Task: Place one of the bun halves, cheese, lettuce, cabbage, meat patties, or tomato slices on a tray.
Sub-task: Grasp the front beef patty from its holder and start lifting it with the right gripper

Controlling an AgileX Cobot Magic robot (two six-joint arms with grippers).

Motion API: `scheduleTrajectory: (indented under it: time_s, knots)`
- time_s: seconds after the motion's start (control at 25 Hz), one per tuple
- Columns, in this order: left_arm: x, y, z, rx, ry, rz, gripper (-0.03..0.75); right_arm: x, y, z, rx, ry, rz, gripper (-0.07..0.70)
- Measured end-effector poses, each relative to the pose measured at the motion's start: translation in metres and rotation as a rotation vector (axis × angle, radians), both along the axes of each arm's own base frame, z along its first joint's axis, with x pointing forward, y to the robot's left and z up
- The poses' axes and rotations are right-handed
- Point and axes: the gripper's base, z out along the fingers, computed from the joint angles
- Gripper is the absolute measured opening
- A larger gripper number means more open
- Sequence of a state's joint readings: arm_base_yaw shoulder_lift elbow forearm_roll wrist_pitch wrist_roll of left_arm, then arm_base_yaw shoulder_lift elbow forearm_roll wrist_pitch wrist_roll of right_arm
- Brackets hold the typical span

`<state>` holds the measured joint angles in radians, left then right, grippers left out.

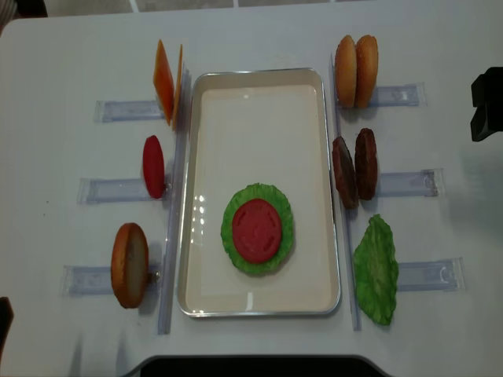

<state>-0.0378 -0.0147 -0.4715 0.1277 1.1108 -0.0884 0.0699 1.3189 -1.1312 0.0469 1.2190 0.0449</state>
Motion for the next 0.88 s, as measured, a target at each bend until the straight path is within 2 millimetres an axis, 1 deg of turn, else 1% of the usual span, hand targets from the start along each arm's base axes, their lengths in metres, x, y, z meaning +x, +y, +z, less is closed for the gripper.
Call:
scheduleTrajectory:
  time_s: [0.16,0.28,0.44,0.6,0.72,0.88]
  knots:
    - [0.0,0.0,0.0,0.0,0.0,0.0,0.58,0.009,0.001,-0.003,0.001,0.017,0.0,0.581]
    - [0.0,0.0,0.0,0.0,0.0,0.0,0.58,0.01,0.003,-0.003,0.026,0.018,-0.003,0.581]
    - [0.0,0.0,0.0,0.0,0.0,0.0,0.58,0.01,0.012,-0.001,0.086,0.021,-0.026,0.581]
    - [0.0,0.0,0.0,0.0,0.0,0.0,0.58,0.006,0.036,0.003,0.101,0.023,-0.045,0.581]
    - [0.0,0.0,0.0,0.0,0.0,0.0,0.58,0.004,0.057,0.008,0.112,-0.003,-0.042,0.581]
    - [0.0,0.0,0.0,0.0,0.0,0.0,0.58,-0.001,0.081,0.01,0.151,-0.032,-0.036,0.581]
